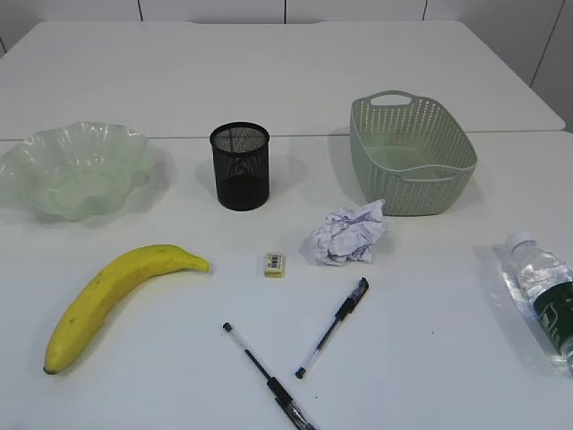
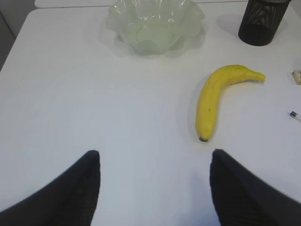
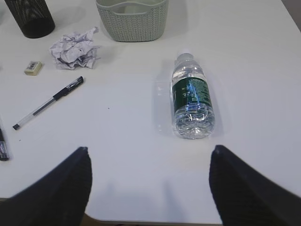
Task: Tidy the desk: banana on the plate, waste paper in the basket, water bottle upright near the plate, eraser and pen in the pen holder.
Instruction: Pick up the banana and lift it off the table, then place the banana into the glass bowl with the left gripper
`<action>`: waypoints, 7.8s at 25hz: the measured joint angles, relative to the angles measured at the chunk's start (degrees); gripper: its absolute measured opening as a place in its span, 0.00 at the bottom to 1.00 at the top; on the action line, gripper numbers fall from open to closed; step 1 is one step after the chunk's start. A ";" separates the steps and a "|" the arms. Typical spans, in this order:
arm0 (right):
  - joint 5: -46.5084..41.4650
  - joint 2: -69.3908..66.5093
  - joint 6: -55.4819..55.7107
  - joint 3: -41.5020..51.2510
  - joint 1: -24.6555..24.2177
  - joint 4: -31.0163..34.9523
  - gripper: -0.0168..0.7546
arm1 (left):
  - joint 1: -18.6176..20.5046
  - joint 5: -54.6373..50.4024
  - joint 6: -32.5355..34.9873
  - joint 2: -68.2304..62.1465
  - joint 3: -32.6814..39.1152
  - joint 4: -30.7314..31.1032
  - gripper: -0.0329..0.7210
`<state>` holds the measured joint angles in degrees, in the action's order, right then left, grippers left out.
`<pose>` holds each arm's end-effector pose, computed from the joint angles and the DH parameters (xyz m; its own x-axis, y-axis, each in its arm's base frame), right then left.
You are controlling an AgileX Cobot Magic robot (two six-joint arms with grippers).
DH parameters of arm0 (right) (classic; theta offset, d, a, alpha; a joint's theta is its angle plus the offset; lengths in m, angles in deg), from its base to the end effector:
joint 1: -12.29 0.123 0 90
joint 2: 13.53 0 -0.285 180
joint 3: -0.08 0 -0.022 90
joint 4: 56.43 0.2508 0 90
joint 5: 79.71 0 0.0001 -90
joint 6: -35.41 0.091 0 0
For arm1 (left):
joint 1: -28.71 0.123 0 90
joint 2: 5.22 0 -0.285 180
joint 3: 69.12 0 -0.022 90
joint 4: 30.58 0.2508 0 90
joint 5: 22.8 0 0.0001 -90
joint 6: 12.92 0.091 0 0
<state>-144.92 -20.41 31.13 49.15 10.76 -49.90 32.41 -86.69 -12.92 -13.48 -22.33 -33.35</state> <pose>-0.0097 0.0097 0.2691 -0.5133 -0.0129 -0.8581 -0.0756 0.9967 0.0303 -0.0093 -0.0046 0.2816 -0.4818 -0.0525 -0.8747 -0.0368 0.9985 -0.0396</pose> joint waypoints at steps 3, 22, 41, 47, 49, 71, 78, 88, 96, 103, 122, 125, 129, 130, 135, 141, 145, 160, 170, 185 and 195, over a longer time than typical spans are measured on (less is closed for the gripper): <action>0.00 0.00 -0.03 0.00 0.00 0.00 0.76 | 0.00 0.00 0.00 0.00 0.00 0.00 0.73; 0.00 0.00 -0.03 0.00 0.00 0.00 0.76 | 0.00 0.00 0.00 0.00 0.00 0.00 0.73; 0.08 0.00 -0.03 0.00 0.00 0.00 0.76 | 0.00 0.00 0.00 0.00 0.00 0.00 0.73; 0.08 0.00 -0.03 0.00 0.00 0.00 0.76 | 0.00 0.00 0.00 0.00 0.00 -0.55 0.73; 0.08 0.00 -0.03 0.00 0.00 0.00 0.76 | 0.00 0.00 0.00 0.00 0.00 -0.94 0.73; 11.64 -9.57 -0.03 -1.40 0.00 4.55 0.65 | 0.00 17.46 5.96 -14.51 -2.51 -2.09 0.67; 16.43 -22.76 -0.24 -5.09 0.00 4.92 0.65 | -0.40 19.84 9.91 -27.94 -3.02 -6.46 0.67; 17.05 -28.94 -1.11 -9.21 0.00 5.01 0.65 | -7.26 25.20 15.56 -44.86 -14.64 -7.18 0.62; 13.94 -34.80 -2.94 -12.93 0.00 6.01 0.65 | -16.35 21.07 16.57 -63.56 -27.77 -2.96 0.62; 7.84 -39.92 -4.96 -18.08 0.00 10.06 0.65 | -22.76 18.05 16.96 -81.24 -33.79 -1.73 0.62; 7.03 -40.07 -5.79 -18.27 0.00 14.11 0.65 | -23.13 13.14 16.96 -106.30 -44.46 -2.20 0.68; 7.03 -40.07 -5.88 -18.27 0.00 14.11 0.65 | -23.13 12.33 16.10 -108.72 -44.46 -2.20 0.73; 7.03 -40.07 -5.88 -18.27 0.00 14.20 0.65 | -23.13 12.66 15.51 -110.80 -44.46 -2.00 0.76; 7.03 -40.07 -5.88 -18.27 0.00 14.20 0.65 | -23.13 12.90 15.51 -111.25 -44.46 -1.87 0.76; 7.03 -40.07 -6.02 -18.27 0.00 14.20 0.65 | -23.13 14.38 15.39 -113.16 -44.55 -0.10 0.76; 7.03 -40.07 -6.02 -18.27 0.00 14.20 0.65 | -23.13 15.86 15.30 -115.01 -44.55 1.27 0.76; 7.03 -40.07 -6.02 -18.27 0.00 14.20 0.65 | -23.13 16.72 15.30 -116.09 -44.55 1.61 0.76; 7.03 -40.07 -6.02 -18.27 0.00 14.20 0.65 | -23.13 16.46 15.30 -117.18 -44.67 2.77 0.39; 7.03 -40.07 -6.02 -18.27 0.00 14.20 0.65 | -23.13 12.25 15.08 -111.37 -48.67 2.77 0.38; 7.03 -40.07 -6.02 -18.27 0.00 14.32 0.65 | -7.63 16.53 3.01 -106.50 -61.00 -1.27 0.38; 7.03 -40.07 -6.02 -18.27 0.00 14.32 0.65 | 1.29 26.55 2.12 -113.60 -61.03 -18.61 0.38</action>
<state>-137.90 -60.48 25.11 30.88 10.76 -35.58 33.70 -60.14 -10.80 -127.08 -83.36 -51.96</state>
